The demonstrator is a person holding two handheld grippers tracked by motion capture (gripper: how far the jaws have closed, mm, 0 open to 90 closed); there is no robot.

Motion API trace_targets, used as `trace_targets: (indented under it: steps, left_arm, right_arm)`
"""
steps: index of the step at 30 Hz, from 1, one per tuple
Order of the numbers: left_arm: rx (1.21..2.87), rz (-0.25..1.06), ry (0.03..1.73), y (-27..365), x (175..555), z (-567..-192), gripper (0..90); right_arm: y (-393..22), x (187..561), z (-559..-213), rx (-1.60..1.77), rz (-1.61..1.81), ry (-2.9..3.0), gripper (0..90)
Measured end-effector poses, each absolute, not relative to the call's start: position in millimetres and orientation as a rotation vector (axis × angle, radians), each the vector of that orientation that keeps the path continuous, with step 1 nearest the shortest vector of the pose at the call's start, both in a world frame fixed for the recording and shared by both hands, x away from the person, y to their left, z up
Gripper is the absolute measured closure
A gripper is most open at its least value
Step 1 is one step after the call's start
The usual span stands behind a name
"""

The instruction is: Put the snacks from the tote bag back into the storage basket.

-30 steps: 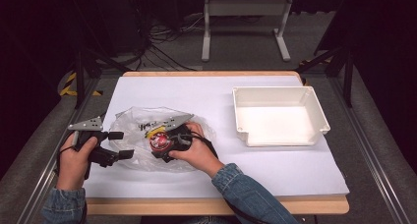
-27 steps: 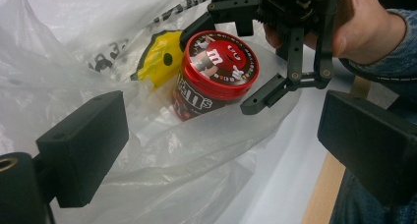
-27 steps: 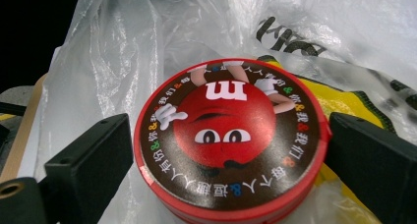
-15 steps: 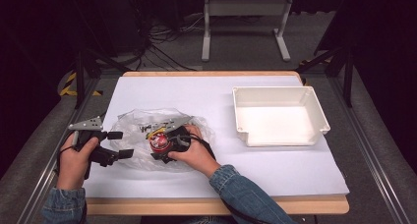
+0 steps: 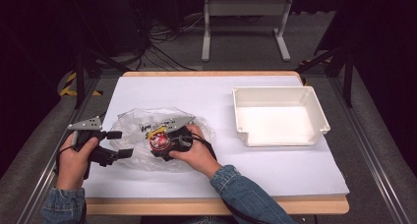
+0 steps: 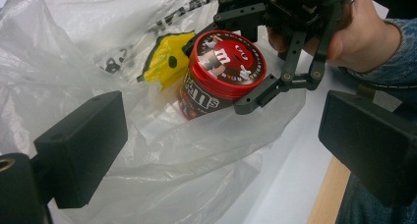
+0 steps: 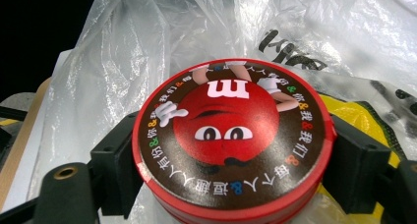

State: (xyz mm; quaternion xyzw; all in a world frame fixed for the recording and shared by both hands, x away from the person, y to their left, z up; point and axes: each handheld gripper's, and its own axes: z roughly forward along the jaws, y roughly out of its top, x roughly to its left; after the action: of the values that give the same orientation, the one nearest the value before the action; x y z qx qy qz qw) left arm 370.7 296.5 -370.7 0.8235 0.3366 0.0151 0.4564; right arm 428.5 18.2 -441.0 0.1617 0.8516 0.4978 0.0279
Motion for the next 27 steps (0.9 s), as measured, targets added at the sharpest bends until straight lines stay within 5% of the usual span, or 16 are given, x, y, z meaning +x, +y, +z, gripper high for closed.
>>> trace_targets:
  steps: [27]
  left_arm:
    - [2.009,0.051,0.829,298,372,-366,4.9]
  right_arm:
    - [1,428,-373,0.434,1.571,2.606,21.4]
